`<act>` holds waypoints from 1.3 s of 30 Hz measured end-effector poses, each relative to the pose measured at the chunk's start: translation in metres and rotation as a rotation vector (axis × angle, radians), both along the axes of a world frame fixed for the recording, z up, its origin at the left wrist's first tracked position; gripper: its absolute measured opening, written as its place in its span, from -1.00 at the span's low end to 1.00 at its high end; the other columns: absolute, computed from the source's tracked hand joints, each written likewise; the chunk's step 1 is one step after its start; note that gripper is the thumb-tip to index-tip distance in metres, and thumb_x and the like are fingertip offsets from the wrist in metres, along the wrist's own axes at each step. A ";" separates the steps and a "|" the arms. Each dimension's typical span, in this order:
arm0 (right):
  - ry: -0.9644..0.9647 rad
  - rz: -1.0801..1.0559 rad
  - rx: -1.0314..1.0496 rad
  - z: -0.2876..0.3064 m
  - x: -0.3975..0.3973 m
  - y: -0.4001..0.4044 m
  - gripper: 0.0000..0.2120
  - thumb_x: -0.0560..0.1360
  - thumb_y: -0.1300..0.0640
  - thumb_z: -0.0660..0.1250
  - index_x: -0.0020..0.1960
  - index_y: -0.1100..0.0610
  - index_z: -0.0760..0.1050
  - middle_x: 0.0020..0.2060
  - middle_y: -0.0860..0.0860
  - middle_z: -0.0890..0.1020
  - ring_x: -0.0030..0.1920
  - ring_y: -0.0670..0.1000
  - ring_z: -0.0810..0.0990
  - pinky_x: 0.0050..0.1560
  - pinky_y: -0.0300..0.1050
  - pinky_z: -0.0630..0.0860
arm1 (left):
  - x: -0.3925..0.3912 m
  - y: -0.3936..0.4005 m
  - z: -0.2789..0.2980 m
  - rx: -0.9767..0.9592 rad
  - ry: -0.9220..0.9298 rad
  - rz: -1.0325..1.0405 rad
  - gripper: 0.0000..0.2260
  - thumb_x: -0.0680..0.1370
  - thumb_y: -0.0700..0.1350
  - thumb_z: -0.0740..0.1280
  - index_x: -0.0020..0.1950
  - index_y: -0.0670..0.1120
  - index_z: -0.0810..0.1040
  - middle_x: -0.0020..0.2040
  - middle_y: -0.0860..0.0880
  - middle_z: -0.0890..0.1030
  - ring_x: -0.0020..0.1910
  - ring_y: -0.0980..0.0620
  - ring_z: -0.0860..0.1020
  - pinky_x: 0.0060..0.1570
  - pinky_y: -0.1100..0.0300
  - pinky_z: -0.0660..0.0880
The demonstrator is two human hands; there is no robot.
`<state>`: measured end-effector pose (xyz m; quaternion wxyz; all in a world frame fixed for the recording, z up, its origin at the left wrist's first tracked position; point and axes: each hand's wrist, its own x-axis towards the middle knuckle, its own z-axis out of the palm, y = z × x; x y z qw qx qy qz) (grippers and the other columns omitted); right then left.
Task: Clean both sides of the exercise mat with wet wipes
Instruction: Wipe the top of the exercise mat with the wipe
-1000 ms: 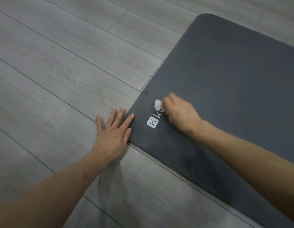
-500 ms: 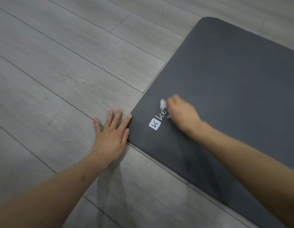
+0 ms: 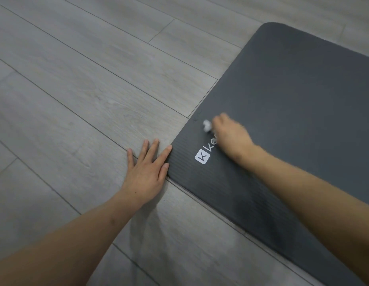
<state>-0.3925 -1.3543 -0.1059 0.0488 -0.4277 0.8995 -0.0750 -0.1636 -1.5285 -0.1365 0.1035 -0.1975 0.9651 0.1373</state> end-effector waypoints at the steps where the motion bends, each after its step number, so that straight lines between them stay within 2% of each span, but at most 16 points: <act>1: -0.001 -0.156 -0.023 0.002 -0.019 -0.003 -0.82 0.55 0.26 0.30 0.14 0.23 0.40 0.09 0.21 0.45 -0.06 0.31 0.56 -0.16 0.12 0.49 | 0.000 0.001 0.001 0.001 0.004 0.005 -0.50 0.73 0.17 -0.11 0.68 0.25 -0.09 0.71 0.04 -0.13 0.66 -0.04 -0.28 0.56 -0.29 -0.31; 2: 0.000 -0.276 -0.045 0.003 -0.026 -0.005 -0.82 0.55 0.28 0.27 0.14 0.24 0.40 0.10 0.22 0.45 -0.06 0.33 0.55 -0.13 0.14 0.49 | -0.001 0.001 0.003 -0.002 0.007 0.010 -0.50 0.73 0.16 -0.09 0.68 0.25 -0.07 0.71 0.03 -0.13 0.67 -0.05 -0.27 0.56 -0.28 -0.31; 4: -0.019 -0.239 -0.023 0.003 0.002 -0.010 -0.77 0.53 0.33 0.22 0.18 0.23 0.42 0.10 0.21 0.46 -0.07 0.33 0.55 -0.15 0.12 0.46 | 0.000 0.002 0.005 -0.005 -0.014 0.015 -0.50 0.72 0.17 -0.11 0.68 0.24 -0.07 0.71 0.02 -0.13 0.66 -0.05 -0.28 0.56 -0.26 -0.31; 8: -0.126 0.334 0.015 0.000 0.113 0.002 -0.87 0.47 0.32 0.25 0.01 0.21 0.45 -0.10 0.15 0.47 -0.26 0.21 0.52 -0.40 -0.03 0.23 | 0.005 -0.003 0.001 -0.027 0.013 0.023 -0.46 0.68 0.22 -0.19 0.68 0.23 -0.02 0.71 0.00 -0.09 0.67 -0.05 -0.23 0.57 -0.24 -0.26; 10: -0.078 0.450 -0.016 0.000 0.103 0.003 -0.92 0.46 0.29 0.29 -0.05 0.20 0.45 -0.15 0.13 0.47 -0.29 0.16 0.51 -0.42 -0.09 0.19 | 0.009 -0.009 0.000 -0.037 0.012 0.012 -0.45 0.67 0.23 -0.21 0.68 0.23 0.00 0.71 -0.02 -0.09 0.67 -0.04 -0.22 0.60 -0.22 -0.21; 12: -0.013 0.341 -0.003 -0.001 0.053 -0.014 -0.89 0.53 0.24 0.23 0.04 0.22 0.46 -0.06 0.16 0.49 -0.19 0.20 0.55 -0.37 -0.04 0.25 | 0.011 -0.014 0.001 -0.056 -0.018 0.001 -0.46 0.67 0.24 -0.22 0.68 0.23 -0.03 0.71 0.00 -0.14 0.67 -0.03 -0.26 0.61 -0.19 -0.23; 14: 0.031 0.024 0.018 -0.001 -0.006 -0.033 -0.86 0.59 0.26 0.18 0.14 0.23 0.41 0.07 0.20 0.46 -0.07 0.27 0.56 -0.27 0.03 0.31 | 0.011 -0.018 0.003 -0.072 -0.044 -0.004 -0.46 0.67 0.25 -0.23 0.68 0.25 -0.06 0.71 0.02 -0.19 0.66 -0.03 -0.28 0.61 -0.17 -0.25; 17: 0.027 -0.262 -0.040 0.005 -0.024 -0.049 -0.86 0.58 0.35 0.15 0.12 0.27 0.39 0.06 0.22 0.45 -0.10 0.30 0.54 -0.26 0.06 0.30 | 0.009 -0.019 0.006 -0.050 -0.069 0.017 -0.48 0.70 0.25 -0.21 0.68 0.26 -0.07 0.70 0.03 -0.21 0.66 -0.04 -0.29 0.62 -0.17 -0.21; 20: -0.074 0.039 -0.010 0.001 0.050 -0.048 -0.77 0.50 0.36 0.20 0.15 0.25 0.41 0.05 0.20 0.46 -0.10 0.27 0.55 -0.23 0.08 0.39 | 0.007 -0.018 0.005 -0.019 -0.070 0.030 -0.48 0.69 0.26 -0.15 0.67 0.29 -0.06 0.71 0.02 -0.19 0.66 -0.06 -0.27 0.62 -0.20 -0.19; 23: -0.167 0.401 -0.013 -0.001 0.113 -0.031 -0.91 0.51 0.28 0.25 0.02 0.21 0.43 -0.08 0.16 0.45 -0.22 0.21 0.52 -0.37 0.04 0.36 | 0.008 -0.020 0.003 -0.062 -0.062 0.002 -0.45 0.65 0.30 -0.21 0.66 0.32 -0.06 0.71 -0.01 -0.13 0.68 -0.10 -0.20 0.61 -0.22 -0.11; 25: -0.096 0.384 -0.051 -0.005 0.079 -0.038 -0.92 0.53 0.24 0.29 0.01 0.21 0.42 -0.10 0.15 0.44 -0.22 0.20 0.51 -0.38 0.02 0.37 | 0.009 -0.022 0.004 -0.075 -0.070 -0.008 -0.48 0.68 0.29 -0.17 0.66 0.31 -0.06 0.71 0.00 -0.13 0.68 -0.10 -0.20 0.61 -0.22 -0.09; 29: 0.024 -0.069 -0.064 -0.007 -0.018 -0.058 -0.81 0.54 0.25 0.31 0.12 0.26 0.40 0.04 0.22 0.46 -0.12 0.29 0.53 -0.28 0.05 0.32 | 0.008 -0.021 0.007 -0.054 -0.063 -0.010 -0.50 0.71 0.26 -0.07 0.66 0.30 0.00 0.71 -0.01 -0.14 0.68 -0.09 -0.20 0.61 -0.22 -0.10; 31: 0.023 -0.172 -0.071 -0.006 -0.019 -0.063 -0.84 0.56 0.29 0.24 0.13 0.26 0.41 0.05 0.23 0.46 -0.15 0.33 0.54 -0.27 0.06 0.32 | 0.009 -0.020 0.009 -0.054 -0.073 -0.005 -0.51 0.71 0.25 -0.08 0.66 0.29 -0.03 0.71 0.00 -0.16 0.67 -0.08 -0.23 0.61 -0.21 -0.12; 34: -0.030 0.040 -0.061 -0.009 0.039 -0.055 -0.77 0.49 0.37 0.21 0.14 0.25 0.44 -0.02 0.22 0.47 -0.21 0.28 0.53 -0.29 0.08 0.42 | 0.011 -0.022 0.011 -0.054 -0.093 -0.013 -0.51 0.72 0.22 -0.09 0.67 0.28 -0.06 0.71 0.02 -0.19 0.67 -0.06 -0.25 0.62 -0.18 -0.12; 36: -0.069 0.199 -0.076 -0.010 0.084 -0.038 -0.83 0.50 0.32 0.24 0.08 0.24 0.46 -0.08 0.19 0.47 -0.26 0.25 0.53 -0.35 0.06 0.43 | 0.013 -0.024 0.011 -0.063 -0.091 -0.019 -0.51 0.73 0.19 -0.08 0.67 0.27 -0.06 0.71 0.02 -0.17 0.67 -0.06 -0.23 0.62 -0.17 -0.11; 39: -0.149 0.345 -0.058 -0.008 0.116 -0.008 -0.83 0.47 0.31 0.31 0.05 0.17 0.46 -0.11 0.09 0.43 -0.27 0.14 0.46 -0.40 -0.05 0.28 | 0.017 -0.026 0.012 -0.063 -0.092 -0.032 -0.52 0.73 0.14 -0.10 0.68 0.25 -0.03 0.71 0.00 -0.13 0.68 -0.06 -0.20 0.62 -0.16 -0.10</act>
